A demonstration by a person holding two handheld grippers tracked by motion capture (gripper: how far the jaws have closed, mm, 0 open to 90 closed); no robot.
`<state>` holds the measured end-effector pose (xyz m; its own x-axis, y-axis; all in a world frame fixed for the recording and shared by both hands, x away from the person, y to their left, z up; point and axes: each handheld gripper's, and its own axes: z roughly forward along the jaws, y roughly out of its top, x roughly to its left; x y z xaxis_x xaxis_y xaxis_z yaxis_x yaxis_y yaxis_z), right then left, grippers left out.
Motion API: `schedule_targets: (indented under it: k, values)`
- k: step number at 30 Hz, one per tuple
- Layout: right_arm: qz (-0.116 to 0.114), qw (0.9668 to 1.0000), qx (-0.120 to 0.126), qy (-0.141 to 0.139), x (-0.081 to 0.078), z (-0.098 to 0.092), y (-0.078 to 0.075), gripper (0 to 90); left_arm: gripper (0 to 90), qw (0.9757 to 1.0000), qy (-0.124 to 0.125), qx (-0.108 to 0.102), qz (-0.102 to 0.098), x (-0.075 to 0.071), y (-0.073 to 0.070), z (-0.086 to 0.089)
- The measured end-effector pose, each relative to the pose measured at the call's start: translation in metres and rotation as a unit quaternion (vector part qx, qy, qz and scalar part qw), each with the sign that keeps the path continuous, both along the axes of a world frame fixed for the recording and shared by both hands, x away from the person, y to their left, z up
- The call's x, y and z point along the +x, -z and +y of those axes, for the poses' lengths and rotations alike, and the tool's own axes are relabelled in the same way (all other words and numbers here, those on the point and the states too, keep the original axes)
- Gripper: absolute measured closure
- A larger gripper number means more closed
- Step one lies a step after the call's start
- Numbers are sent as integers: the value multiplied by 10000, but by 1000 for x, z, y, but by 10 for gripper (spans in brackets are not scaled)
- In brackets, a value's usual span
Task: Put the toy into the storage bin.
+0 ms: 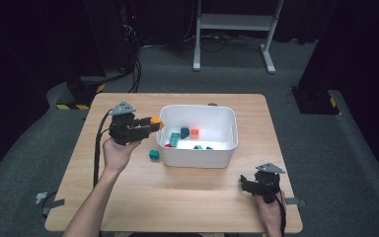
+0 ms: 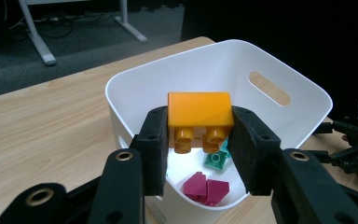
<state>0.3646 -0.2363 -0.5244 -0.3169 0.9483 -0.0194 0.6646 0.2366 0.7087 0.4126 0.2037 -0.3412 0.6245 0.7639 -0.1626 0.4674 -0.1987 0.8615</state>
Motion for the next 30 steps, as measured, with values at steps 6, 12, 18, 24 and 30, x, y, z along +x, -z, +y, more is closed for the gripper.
schedule_targets:
  k: [6,12,18,24,30]
  values:
    - [0,10000,0,0,0,0,0,138,587,10000,66,30,39,6,0,-9]
    - [-1,10000,1,0,0,0,0,138,586,9999,126,111,37,15,-3,-18]
    - [1,10000,0,0,0,0,0,137,586,9996,212,177,83,24,0,-29]
    - [1,10000,1,0,0,0,0,138,586,9993,284,210,118,30,5,-39]
    - [1,10000,0,0,0,0,0,138,585,9991,322,247,141,33,8,-46]
